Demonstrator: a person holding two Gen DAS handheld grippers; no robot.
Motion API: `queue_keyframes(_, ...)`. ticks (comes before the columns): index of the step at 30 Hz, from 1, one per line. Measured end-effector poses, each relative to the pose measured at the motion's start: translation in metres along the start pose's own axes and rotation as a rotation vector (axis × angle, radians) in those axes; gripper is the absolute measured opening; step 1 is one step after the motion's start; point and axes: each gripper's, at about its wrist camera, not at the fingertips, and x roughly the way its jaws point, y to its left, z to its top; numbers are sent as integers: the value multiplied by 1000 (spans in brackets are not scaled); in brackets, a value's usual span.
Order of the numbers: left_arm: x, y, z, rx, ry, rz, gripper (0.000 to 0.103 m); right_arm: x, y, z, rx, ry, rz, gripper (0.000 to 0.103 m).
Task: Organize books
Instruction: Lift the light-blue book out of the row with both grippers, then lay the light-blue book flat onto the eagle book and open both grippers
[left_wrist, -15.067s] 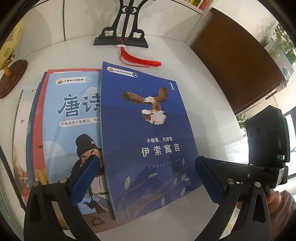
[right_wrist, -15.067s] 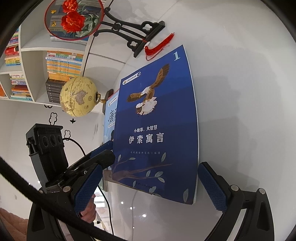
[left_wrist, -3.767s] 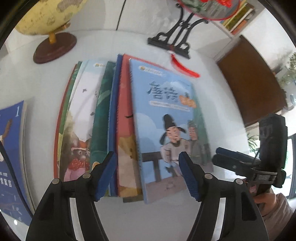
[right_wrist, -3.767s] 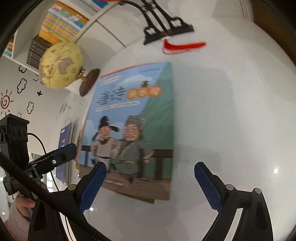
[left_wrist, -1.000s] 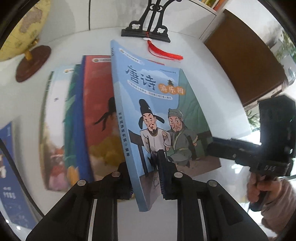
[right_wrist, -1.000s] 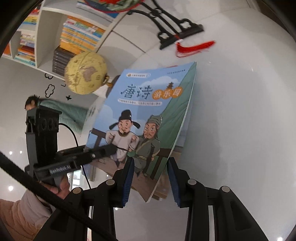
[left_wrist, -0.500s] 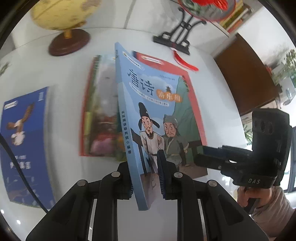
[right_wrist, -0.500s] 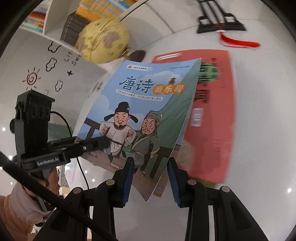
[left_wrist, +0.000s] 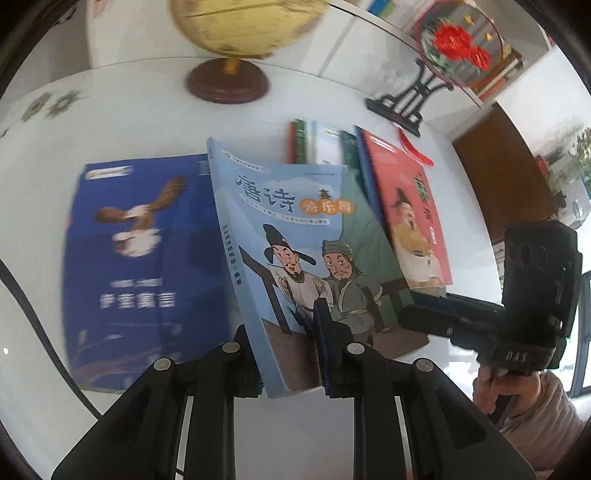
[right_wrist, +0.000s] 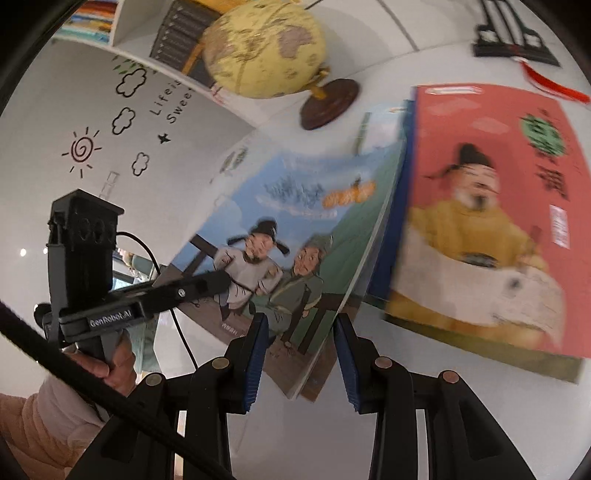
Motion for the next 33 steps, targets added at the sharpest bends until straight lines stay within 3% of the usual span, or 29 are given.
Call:
queue_keyframes(4, -17, 42, -6, -67, -29, -20, 18, 27, 16, 10, 13, -11, 59, 34)
queue_keyframes(8, -37, 66, -9, -71, -85, -35, 18, 52, 30, 13, 28, -28, 71, 30)
queue_keyframes(14, -39, 107, -15, -153, -101, -52, 18, 87, 52, 9, 2, 25, 88, 28)
queue_keyframes(19, -30, 131, -22, -178, -62, -75, 19, 99, 60, 10, 4, 77, 67, 21)
queue_keyframes(22, -20, 129, -27, -98, 3, 13, 20, 96, 57, 9, 16, 92, 28, 19)
queue_keyframes(24, -18, 132, -31, -66, 26, 24, 22, 93, 60, 13, 5, 99, 0, 19)
queue_keyframes(27, -14, 141, -34, -34, 96, 31, 21, 88, 58, 22, 22, 65, -90, 26)
queue_keyframes(29, -19, 147, -33, -24, 89, 48, 23, 92, 51, 29, 52, 61, -139, 49)
queue_keyframes(33, -28, 166, -21, -72, 44, 81, 23, 102, 43, 40, 78, 70, -158, 50)
